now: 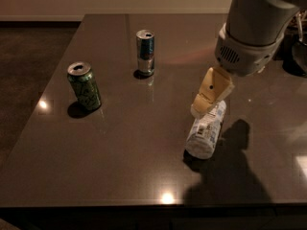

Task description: Pick blue plastic bottle

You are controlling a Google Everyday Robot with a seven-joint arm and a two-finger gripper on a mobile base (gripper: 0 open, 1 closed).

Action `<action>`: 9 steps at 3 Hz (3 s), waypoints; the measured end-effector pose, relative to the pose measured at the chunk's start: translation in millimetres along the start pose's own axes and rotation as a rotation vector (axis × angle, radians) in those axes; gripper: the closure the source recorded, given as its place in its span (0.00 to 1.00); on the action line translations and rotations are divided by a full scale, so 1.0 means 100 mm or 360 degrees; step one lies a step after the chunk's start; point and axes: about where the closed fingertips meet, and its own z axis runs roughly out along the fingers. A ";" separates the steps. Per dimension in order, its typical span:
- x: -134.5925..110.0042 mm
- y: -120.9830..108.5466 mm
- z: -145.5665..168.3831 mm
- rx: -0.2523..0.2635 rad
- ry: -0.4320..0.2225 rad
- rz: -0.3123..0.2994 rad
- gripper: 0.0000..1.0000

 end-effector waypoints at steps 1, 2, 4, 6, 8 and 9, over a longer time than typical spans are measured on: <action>-0.01 0.05 0.16 -0.0071 -0.0008 0.0257 0.00; -0.03 0.12 0.36 -0.0096 0.0020 0.0464 0.00; -0.07 0.20 0.78 -0.0154 0.0128 0.0711 0.00; -0.20 0.28 0.95 -0.0171 0.0229 0.0722 0.39; -0.48 0.37 0.80 -0.0198 0.0211 0.0507 0.87; -0.65 0.42 0.59 -0.0204 0.0154 0.0359 1.00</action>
Offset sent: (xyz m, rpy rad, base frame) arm -0.0004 0.0137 -0.0689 0.1104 0.0737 -0.4711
